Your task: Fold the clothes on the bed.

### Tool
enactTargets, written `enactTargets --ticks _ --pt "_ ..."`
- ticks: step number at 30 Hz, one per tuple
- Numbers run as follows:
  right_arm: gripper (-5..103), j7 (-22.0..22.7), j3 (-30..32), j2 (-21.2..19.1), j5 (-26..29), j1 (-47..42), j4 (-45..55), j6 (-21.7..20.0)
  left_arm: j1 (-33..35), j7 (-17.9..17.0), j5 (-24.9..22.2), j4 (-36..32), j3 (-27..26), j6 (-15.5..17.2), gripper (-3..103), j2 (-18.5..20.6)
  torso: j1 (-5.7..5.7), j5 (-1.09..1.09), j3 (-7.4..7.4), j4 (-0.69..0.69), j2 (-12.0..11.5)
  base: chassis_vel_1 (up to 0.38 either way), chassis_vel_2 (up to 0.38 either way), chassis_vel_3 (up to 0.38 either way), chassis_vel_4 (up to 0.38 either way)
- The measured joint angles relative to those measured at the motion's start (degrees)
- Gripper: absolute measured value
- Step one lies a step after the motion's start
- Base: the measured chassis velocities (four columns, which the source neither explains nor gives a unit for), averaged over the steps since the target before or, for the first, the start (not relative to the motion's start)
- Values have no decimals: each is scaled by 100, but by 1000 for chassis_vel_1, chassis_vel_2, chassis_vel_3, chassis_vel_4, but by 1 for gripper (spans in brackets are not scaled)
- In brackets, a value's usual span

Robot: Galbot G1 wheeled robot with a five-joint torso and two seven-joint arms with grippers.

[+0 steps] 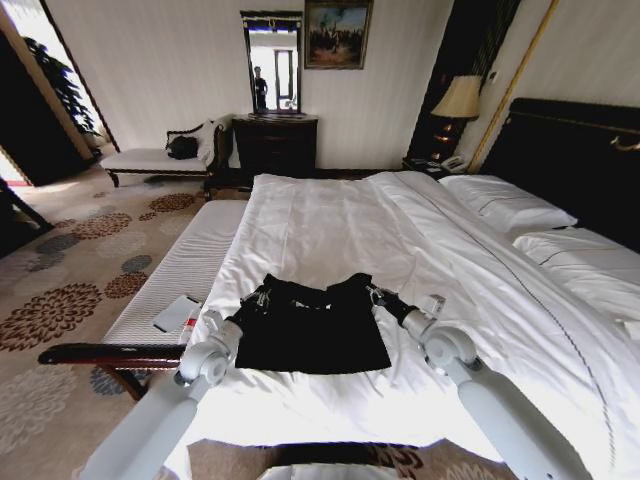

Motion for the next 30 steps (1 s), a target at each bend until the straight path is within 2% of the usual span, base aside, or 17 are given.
enactTargets --ticks 14,30 --pt "1 15 142 91 -366 -763 355 121 763 0 212 -340 -407 -181 2 82 0 0 0 1 0 0 0 0 0" --pt "1 -198 560 238 -780 -1574 766 310 1068 0 745 -180 -208 -404 2 -22 0 0 -1 1 0 0 0 0 0"
